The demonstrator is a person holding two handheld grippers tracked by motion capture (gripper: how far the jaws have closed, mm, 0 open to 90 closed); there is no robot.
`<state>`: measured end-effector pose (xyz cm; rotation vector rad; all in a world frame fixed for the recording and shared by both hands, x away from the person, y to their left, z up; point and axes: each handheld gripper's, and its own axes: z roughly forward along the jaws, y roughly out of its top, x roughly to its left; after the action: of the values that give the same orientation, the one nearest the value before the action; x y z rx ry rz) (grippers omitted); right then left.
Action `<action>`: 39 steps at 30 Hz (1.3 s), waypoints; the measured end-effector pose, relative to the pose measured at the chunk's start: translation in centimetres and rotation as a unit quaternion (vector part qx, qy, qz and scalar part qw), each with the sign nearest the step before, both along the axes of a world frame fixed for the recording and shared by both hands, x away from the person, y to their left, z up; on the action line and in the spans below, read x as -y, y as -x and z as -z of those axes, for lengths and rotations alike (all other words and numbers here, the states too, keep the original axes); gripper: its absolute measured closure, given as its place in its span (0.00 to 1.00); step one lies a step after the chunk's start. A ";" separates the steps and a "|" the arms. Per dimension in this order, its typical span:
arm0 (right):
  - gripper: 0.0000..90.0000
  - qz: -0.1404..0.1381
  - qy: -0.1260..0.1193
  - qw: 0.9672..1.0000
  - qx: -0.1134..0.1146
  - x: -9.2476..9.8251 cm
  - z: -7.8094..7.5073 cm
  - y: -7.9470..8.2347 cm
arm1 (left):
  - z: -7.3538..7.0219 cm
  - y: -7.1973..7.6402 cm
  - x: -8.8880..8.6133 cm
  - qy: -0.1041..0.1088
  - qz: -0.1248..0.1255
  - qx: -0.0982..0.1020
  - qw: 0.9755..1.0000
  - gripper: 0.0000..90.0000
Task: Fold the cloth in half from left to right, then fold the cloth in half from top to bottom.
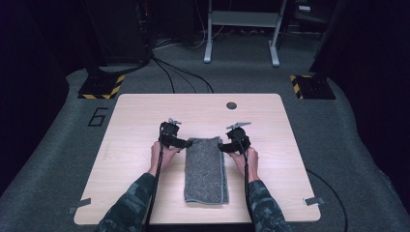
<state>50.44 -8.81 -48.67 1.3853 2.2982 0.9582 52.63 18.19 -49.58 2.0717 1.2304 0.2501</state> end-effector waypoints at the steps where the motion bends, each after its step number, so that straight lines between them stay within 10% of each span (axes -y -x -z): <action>1: 0.35 -0.004 0.000 1.000 0.003 0.0 0.0 -0.2 | 0.0 -0.1 0.1 -0.008 0.008 -0.001 1.000 0.16; 13: 0.36 0.000 0.008 0.999 -0.035 -1.4 1.0 -2.8 | 1.0 -1.2 1.2 0.004 0.001 -0.022 1.000 0.22; 31: 0.92 -0.004 -0.019 0.998 -0.053 -1.6 2.0 -3.5 | 1.4 -1.1 1.5 0.005 0.018 -0.018 1.000 0.93; 39: 0.96 -0.007 -0.045 0.998 -0.052 -1.1 2.2 -3.0 | 1.1 -1.0 1.5 0.007 0.022 -0.013 1.000 0.97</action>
<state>53.47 -7.70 -50.85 1.4888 2.3693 1.0276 53.59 16.69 -50.68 2.0934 1.1967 0.1930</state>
